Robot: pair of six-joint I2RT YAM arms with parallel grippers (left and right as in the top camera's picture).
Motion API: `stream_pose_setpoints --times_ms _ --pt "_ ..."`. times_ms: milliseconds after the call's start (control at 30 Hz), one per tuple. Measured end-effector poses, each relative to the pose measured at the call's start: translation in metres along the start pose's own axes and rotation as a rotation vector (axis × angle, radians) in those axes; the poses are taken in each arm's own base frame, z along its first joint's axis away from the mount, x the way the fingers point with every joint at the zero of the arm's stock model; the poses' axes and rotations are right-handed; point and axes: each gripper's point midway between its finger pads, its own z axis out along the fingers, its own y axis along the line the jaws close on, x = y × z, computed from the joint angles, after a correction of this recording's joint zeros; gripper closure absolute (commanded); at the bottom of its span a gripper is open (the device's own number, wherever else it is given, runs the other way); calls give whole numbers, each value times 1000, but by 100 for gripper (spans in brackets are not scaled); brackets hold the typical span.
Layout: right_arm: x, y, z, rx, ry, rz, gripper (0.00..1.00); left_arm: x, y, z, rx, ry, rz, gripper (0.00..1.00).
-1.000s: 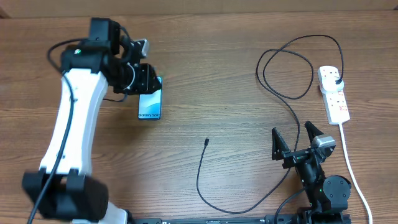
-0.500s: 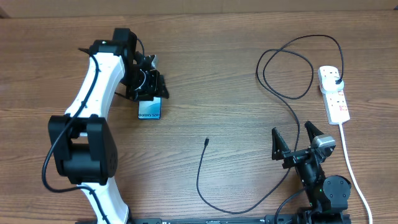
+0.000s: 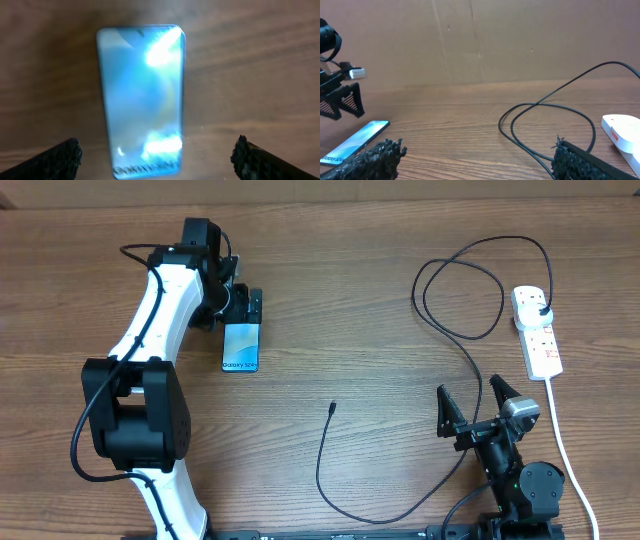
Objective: Plug charger to phone and switch on socket
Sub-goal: 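Move the left gripper over the Galaxy phone and lower toward it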
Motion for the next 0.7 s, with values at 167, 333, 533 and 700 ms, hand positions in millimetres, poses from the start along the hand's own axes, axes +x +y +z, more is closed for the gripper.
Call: stream_pose_setpoints --times_ms 167,333,533,700 --pt "0 0 0 0 0 0 0 -4 5 4 -32 -21 -6 0" --pt "0 0 0 0 0 0 0 -5 1 7 -42 -31 -3 0" --pt "0 0 0 0 0 0 0 -4 -6 10 -84 -39 3 0" --pt "0 0 0 0 0 1 0 0 -2 21 -111 -45 -15 0"
